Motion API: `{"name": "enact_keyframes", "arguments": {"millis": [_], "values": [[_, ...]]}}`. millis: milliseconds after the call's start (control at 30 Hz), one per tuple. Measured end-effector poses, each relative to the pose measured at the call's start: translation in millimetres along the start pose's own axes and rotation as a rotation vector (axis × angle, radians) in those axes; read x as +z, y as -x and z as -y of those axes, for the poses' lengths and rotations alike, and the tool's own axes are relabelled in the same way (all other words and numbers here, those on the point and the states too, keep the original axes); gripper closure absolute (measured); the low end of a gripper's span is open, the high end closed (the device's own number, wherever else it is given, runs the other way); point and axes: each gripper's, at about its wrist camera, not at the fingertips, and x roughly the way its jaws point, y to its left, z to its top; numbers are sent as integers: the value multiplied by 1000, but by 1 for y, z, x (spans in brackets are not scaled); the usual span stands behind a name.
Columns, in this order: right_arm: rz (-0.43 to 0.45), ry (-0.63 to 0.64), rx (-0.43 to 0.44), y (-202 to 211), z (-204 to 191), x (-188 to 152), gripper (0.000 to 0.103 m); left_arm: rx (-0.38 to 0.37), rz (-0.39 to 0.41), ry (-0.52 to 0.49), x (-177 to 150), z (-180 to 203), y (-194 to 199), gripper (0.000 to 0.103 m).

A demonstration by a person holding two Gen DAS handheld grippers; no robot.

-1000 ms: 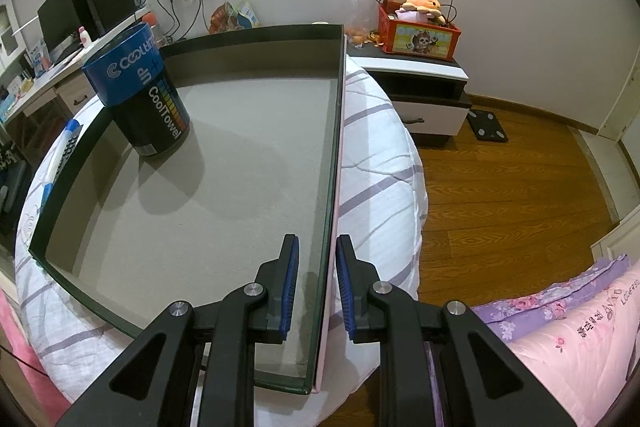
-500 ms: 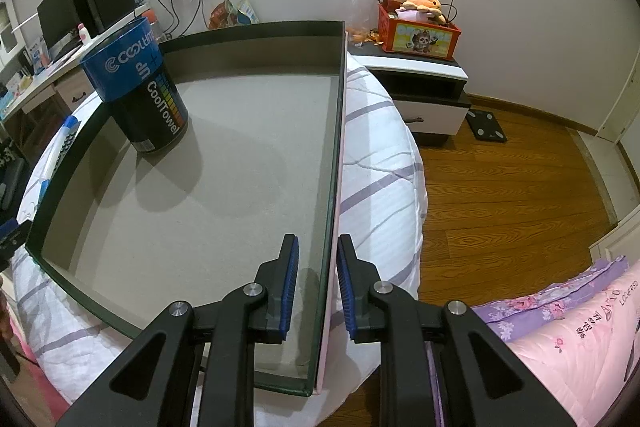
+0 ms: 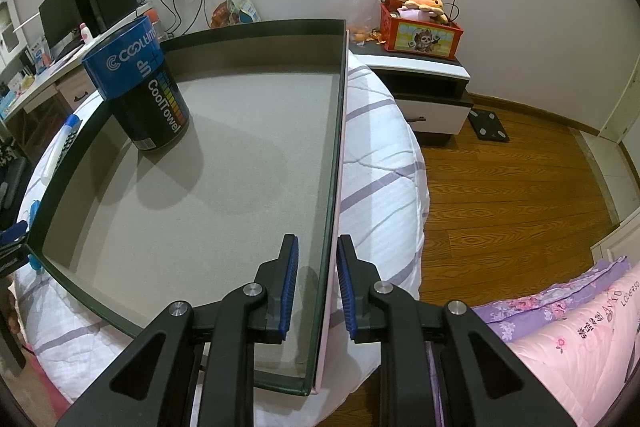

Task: Organize rigid objects
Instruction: 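Move the left gripper to the blue highlighter and grasp it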

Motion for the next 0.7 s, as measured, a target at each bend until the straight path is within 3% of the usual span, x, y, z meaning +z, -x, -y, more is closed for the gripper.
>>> {"name": "enact_keyframes", "arguments": {"millis": [133, 233, 333, 467, 533, 600, 667, 700], "values": [[1, -2, 1, 0, 1, 0, 83, -59, -2, -10, -2, -12, 8, 60], [0, -1, -1, 0, 0, 0, 83, -103, -14, 7, -2, -24, 11, 75], [0, 0, 0, -1, 1, 0, 82, -153, -21, 28, -5, -32, 13, 76], [-1, 8, 3, -1, -2, -1, 74, -143, -20, 53, -4, -32, 11, 73], [2, 8, -1, -1, -3, -1, 73, -131, -14, 41, -2, -28, 9, 61], [2, 7, 4, -2, -1, -2, 73, -119, -13, 27, -1, -23, 7, 59], [4, 1, 12, -2, 0, -3, 73, -93, -7, 11, 0, -20, 6, 66], [4, 1, 16, -2, 1, -3, 73, -76, -7, -6, -1, -17, 6, 77]]}}
